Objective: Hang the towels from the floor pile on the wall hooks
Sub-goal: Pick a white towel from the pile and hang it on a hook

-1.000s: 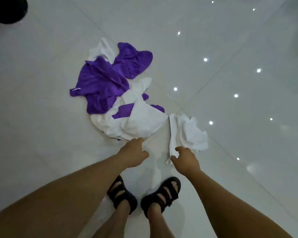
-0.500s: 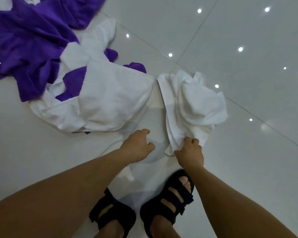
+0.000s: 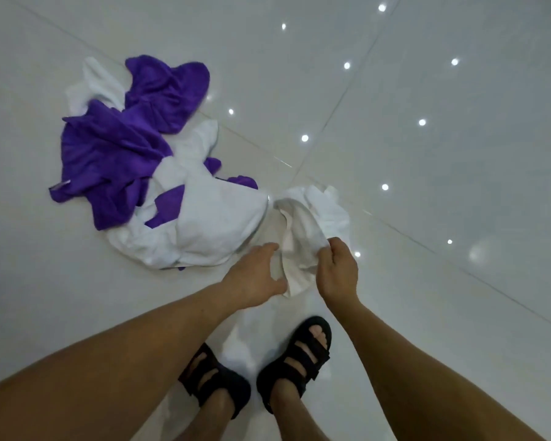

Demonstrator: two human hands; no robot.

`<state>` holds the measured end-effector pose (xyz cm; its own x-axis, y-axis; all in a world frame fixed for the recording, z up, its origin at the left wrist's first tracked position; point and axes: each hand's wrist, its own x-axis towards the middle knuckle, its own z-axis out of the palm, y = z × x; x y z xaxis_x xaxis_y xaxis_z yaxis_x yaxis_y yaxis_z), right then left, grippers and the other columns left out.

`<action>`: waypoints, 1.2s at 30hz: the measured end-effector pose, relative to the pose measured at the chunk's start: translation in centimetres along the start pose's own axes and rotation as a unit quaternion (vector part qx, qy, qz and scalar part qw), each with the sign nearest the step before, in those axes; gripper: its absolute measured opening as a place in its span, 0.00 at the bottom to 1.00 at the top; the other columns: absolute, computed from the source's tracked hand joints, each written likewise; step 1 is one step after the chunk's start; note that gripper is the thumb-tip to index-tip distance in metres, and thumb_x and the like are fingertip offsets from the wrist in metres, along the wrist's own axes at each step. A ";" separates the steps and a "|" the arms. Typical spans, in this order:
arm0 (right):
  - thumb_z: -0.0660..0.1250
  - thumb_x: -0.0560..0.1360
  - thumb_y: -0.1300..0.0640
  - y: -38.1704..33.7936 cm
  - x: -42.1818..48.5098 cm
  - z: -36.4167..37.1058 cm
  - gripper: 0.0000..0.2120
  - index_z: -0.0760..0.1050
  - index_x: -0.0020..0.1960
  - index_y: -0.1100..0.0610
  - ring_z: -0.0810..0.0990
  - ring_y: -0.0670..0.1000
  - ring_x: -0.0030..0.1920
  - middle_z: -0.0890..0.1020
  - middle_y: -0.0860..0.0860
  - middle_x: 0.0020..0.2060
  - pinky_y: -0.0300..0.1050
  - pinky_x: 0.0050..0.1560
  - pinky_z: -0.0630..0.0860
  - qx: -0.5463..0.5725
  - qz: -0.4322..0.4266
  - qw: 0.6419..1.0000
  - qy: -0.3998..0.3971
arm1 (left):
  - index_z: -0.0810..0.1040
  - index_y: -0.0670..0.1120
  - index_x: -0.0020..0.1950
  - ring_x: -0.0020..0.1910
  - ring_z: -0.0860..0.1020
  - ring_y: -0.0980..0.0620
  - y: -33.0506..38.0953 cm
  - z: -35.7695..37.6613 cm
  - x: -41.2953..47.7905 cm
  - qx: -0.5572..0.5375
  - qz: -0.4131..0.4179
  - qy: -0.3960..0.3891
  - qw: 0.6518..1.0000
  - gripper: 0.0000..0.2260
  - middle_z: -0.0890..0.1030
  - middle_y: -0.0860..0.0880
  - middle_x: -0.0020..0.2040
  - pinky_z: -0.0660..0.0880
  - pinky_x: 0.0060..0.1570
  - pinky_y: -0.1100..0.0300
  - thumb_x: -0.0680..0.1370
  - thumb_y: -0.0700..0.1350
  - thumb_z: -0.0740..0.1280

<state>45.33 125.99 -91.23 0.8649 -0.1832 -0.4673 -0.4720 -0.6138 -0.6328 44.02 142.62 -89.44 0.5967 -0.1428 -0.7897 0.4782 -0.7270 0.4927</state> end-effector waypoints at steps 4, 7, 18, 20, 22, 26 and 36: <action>0.56 0.79 0.59 -12.9 -3.1 -6.7 0.09 0.72 0.43 0.57 0.76 0.55 0.41 0.76 0.54 0.39 0.50 0.44 0.75 0.177 0.005 0.984 -0.021 | 0.62 0.57 0.71 0.65 0.72 0.50 6.3 -7.2 -7.8 -0.036 0.041 0.033 0.998 0.39 0.71 0.54 0.66 0.72 0.61 0.54 0.64 0.57 0.76; 0.57 0.75 0.57 -22.3 -6.3 -11.9 0.10 0.71 0.39 0.62 0.75 0.51 0.37 0.75 0.55 0.35 0.46 0.36 0.74 0.244 -0.019 0.968 -0.053 | 0.63 0.55 0.71 0.62 0.75 0.52 10.6 -12.9 -14.4 -0.084 0.080 0.051 0.992 0.42 0.74 0.54 0.65 0.75 0.59 0.51 0.60 0.57 0.76; 0.67 0.66 0.45 -49.9 -19.9 -22.1 0.11 0.79 0.44 0.49 0.80 0.46 0.44 0.82 0.45 0.42 0.39 0.39 0.77 0.317 -0.188 0.914 -0.169 | 0.78 0.41 0.50 0.32 0.79 0.40 16.3 -29.9 -37.3 -0.318 0.080 0.127 0.936 0.10 0.82 0.38 0.36 0.75 0.33 0.54 0.77 0.45 0.61; 0.67 0.68 0.39 -52.0 -21.5 -22.2 0.20 0.78 0.54 0.49 0.80 0.45 0.52 0.82 0.44 0.50 0.42 0.51 0.77 0.287 -0.234 0.911 -0.179 | 0.78 0.39 0.50 0.32 0.79 0.41 16.7 -33.0 -41.0 -0.369 0.085 0.162 0.911 0.14 0.82 0.37 0.36 0.74 0.31 0.55 0.77 0.49 0.61; 0.64 0.68 0.35 -53.4 -23.0 -22.0 0.28 0.75 0.62 0.50 0.79 0.44 0.57 0.80 0.45 0.57 0.45 0.59 0.75 0.243 -0.266 0.912 -0.195 | 0.78 0.36 0.54 0.36 0.77 0.40 16.6 -36.1 -44.5 -0.416 0.081 0.209 0.881 0.15 0.81 0.34 0.43 0.72 0.33 0.53 0.77 0.47 0.62; 0.68 0.68 0.33 -54.9 -25.7 -21.0 0.34 0.67 0.70 0.45 0.74 0.41 0.62 0.75 0.41 0.63 0.48 0.64 0.71 0.126 -0.312 0.903 -0.268 | 0.76 0.38 0.57 0.31 0.75 0.44 15.7 -41.0 -51.3 -0.449 0.095 0.276 0.844 0.13 0.79 0.40 0.42 0.69 0.25 0.59 0.77 0.45 0.62; 0.65 0.78 0.52 -65.7 -33.0 -17.6 0.11 0.80 0.54 0.58 0.81 0.56 0.52 0.83 0.55 0.50 0.60 0.57 0.77 0.018 -0.424 0.867 -0.261 | 0.78 0.46 0.50 0.40 0.79 0.47 12.5 -46.6 -63.2 -0.518 0.162 0.426 0.724 0.10 0.82 0.46 0.43 0.74 0.33 0.57 0.75 0.50 0.67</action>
<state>50.78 158.89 -23.34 0.7130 0.7003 -0.0353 0.2815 -0.3320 -0.9003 42.35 173.85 -16.35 0.7563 0.5926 -0.2770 0.1886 0.2080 0.9598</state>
